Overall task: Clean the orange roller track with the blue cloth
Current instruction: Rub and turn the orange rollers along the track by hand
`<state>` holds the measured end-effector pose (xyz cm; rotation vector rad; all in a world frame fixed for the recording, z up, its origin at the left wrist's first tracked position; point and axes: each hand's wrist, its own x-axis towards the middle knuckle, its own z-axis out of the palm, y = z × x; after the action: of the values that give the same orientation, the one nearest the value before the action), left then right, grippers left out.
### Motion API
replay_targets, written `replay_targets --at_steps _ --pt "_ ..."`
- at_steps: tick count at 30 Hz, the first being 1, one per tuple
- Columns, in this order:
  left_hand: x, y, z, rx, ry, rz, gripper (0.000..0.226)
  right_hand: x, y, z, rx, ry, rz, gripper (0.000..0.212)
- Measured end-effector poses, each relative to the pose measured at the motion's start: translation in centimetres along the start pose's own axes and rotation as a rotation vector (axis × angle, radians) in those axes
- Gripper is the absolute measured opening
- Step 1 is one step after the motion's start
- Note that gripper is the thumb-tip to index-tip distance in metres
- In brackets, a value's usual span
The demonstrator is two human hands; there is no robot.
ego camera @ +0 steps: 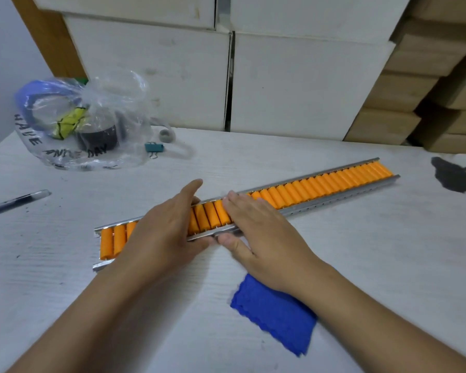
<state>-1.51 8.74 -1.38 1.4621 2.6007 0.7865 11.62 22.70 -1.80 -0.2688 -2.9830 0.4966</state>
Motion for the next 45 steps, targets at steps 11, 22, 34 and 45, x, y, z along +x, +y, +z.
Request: replay_targets --at_steps 11,22,34,45 --pt "0.0 0.1 0.0 0.031 -0.037 -0.027 0.092 -1.7 6.4 -2.3 -0.046 0.090 0.257 0.067" --pt "-0.1 0.5 -0.1 0.039 -0.042 -0.044 0.089 -1.2 3.4 -2.7 0.049 0.102 0.245 0.068" --pt "-0.2 0.6 -0.1 0.061 -0.005 -0.016 0.088 0.6 -1.4 0.3 0.005 -0.039 -0.083 0.063" --pt "-0.2 0.9 -0.2 0.131 -0.009 -0.004 0.076 -1.8 5.2 -1.8 -0.073 0.028 0.179 0.071"
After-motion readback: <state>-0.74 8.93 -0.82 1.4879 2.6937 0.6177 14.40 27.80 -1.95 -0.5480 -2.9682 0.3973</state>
